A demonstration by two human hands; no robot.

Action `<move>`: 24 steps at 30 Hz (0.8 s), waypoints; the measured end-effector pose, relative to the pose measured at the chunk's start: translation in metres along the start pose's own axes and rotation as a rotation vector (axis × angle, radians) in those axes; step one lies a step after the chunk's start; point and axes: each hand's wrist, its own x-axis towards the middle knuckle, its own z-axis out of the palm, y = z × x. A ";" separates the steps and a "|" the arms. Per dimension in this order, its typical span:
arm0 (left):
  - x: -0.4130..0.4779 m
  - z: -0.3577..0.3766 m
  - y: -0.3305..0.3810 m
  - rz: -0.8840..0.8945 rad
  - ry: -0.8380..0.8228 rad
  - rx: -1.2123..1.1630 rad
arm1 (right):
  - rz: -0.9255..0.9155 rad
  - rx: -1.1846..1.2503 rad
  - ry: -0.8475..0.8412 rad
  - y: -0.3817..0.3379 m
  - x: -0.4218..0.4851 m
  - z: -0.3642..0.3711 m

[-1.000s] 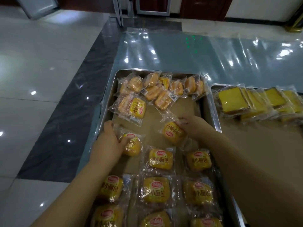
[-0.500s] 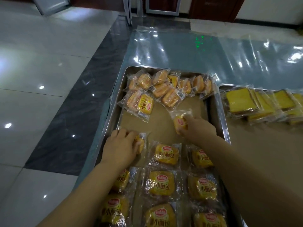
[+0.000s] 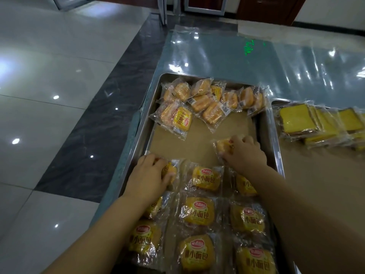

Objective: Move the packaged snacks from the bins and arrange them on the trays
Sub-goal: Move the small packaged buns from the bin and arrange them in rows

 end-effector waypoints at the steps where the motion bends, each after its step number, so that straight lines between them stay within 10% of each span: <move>1: -0.002 0.000 0.000 -0.006 -0.004 -0.009 | 0.036 -0.011 0.018 0.000 -0.002 0.001; 24: 0.086 -0.023 0.027 -0.071 0.145 -0.121 | -0.069 0.270 0.155 -0.008 -0.001 -0.013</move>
